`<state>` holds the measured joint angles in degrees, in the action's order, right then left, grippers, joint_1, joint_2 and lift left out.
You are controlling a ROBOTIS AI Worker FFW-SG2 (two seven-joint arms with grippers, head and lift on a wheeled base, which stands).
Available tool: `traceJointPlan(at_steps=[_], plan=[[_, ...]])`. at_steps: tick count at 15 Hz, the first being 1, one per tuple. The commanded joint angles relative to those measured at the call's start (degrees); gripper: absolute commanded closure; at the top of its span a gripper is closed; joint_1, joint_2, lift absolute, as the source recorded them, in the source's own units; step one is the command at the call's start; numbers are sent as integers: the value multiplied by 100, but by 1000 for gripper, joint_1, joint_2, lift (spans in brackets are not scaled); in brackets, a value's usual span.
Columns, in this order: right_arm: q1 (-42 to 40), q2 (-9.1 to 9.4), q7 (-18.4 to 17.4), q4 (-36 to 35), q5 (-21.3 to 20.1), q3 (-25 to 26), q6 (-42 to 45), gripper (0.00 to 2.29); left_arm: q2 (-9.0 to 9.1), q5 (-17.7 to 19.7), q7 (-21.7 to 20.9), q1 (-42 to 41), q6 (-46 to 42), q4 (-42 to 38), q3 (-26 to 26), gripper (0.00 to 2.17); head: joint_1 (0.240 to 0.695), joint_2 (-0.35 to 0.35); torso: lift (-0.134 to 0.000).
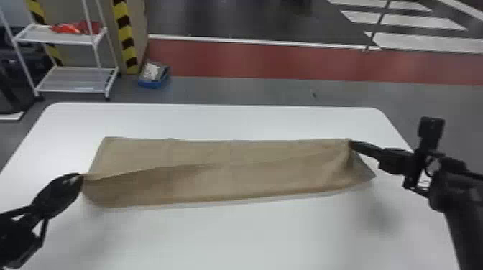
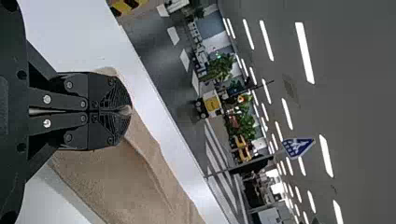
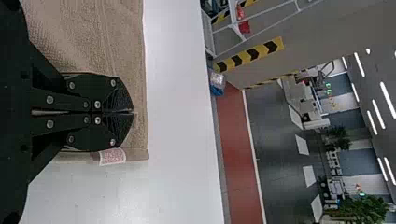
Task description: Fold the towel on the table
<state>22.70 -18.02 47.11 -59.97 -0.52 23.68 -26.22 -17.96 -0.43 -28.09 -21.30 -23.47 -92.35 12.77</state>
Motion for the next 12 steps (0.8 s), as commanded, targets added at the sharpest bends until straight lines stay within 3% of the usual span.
traceJointPlan(at_steps=[1, 3, 5, 8, 12], plan=[[-451, -26, 61, -849, 351, 304, -503, 1649, 30, 385, -4, -392, 304, -688, 411, 1355, 695, -129, -123], [-715, -26, 123, -1254, 395, 664, -714, 1649, 47, 561, -4, -498, 673, -1075, 613, 1352, 695, -124, -123], [-741, -26, 123, -1341, 421, 699, -855, 1649, 56, 500, 31, -296, 1359, -1110, 595, 1352, 695, -129, -123], [-759, 44, 88, -1421, 421, 585, -925, 1649, 109, 113, 93, 205, 1939, -1084, 191, 1352, 695, -128, -123], [-592, 158, -167, -1447, 351, 462, -943, 1649, 153, -423, 567, 759, 2783, -1013, -266, 1352, 695, -131, -123]])
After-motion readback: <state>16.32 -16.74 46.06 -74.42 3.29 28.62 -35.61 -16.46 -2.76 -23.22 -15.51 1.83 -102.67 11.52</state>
